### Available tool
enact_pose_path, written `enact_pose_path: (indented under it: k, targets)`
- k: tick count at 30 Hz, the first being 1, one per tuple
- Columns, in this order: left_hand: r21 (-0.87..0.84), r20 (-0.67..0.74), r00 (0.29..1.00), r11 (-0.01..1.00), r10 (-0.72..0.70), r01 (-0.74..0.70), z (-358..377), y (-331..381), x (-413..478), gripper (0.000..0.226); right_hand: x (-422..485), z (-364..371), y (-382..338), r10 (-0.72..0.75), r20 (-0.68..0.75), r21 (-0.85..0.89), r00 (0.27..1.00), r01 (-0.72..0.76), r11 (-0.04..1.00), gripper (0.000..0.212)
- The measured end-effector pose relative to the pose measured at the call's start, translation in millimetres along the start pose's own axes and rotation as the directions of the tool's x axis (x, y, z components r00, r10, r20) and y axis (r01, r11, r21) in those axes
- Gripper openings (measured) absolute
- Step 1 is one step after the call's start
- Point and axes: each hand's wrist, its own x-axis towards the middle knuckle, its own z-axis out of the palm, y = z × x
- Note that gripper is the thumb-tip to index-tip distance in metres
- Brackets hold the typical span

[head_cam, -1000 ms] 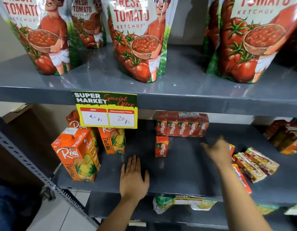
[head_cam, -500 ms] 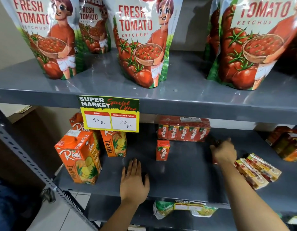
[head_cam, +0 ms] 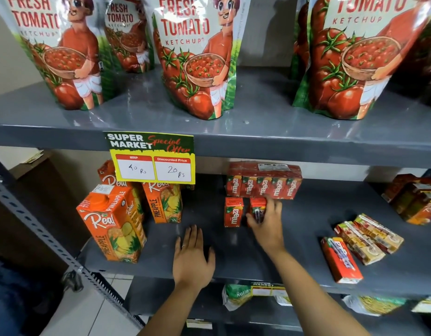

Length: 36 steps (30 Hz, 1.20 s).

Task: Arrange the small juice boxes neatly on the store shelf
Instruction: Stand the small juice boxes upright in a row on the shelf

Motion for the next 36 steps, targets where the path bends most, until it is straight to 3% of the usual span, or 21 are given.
enact_pose_path:
  k: [3, 6, 10, 12, 16, 19, 23, 28, 36]
  targets:
    - [0.002, 0.001, 1.000, 1.000, 0.001, -0.001, 0, 1, -1, 0.082, 1, -9, 7, 0.061, 0.144, 0.169, 0.988, -0.086, 0.982, 0.099]
    - [0.003, -0.002, 1.000, 1.000, -0.002, 0.002, 0, 1, -1, 0.082, -2, -17, 15, 0.154, 0.257, 0.166, 0.954, -0.200, 0.966, 0.087]
    - [0.000, -0.006, 1.000, 1.000, -0.001, 0.001, 0, 0, -1, 0.080, 0, -19, 23, 0.177, 0.137, 0.035, 0.975, -0.184, 0.982, 0.056]
    - [-0.006, -0.010, 1.000, 1.000, -0.003, 0.003, 1, 0, -1, 0.079, 1, -22, 21, 0.174, 0.120, 0.011, 0.977, -0.177, 0.984, 0.054]
    - [-0.012, -0.018, 1.000, 1.000, -0.008, 0.008, 2, 0, -1, 0.076, -1, -27, 16, 0.153, 0.360, 0.124, 0.920, -0.209, 0.970, 0.078]
    - [-0.022, -0.017, 1.000, 1.000, -0.007, 0.007, 2, 0, -1, 0.076, 3, -27, 22, 0.162, 0.453, 0.152, 0.877, -0.255, 0.955, 0.073]
    - [-0.011, -0.024, 1.000, 1.000, -0.003, 0.003, 2, 0, -1, 0.076, 8, -21, 24, 0.213, 0.368, 0.067, 0.905, -0.255, 0.965, 0.061]
    - [-0.021, -0.022, 1.000, 1.000, -0.005, 0.005, 2, 0, -1, 0.071, -2, -1, 15, 0.180, 0.043, -0.235, 0.983, -0.165, 0.958, 0.064]
    - [-0.027, -0.012, 1.000, 1.000, -0.001, 0.000, 1, 0, -1, 0.073, -5, 8, 6, 0.185, -0.011, -0.318, 0.983, -0.179, 0.931, 0.069]
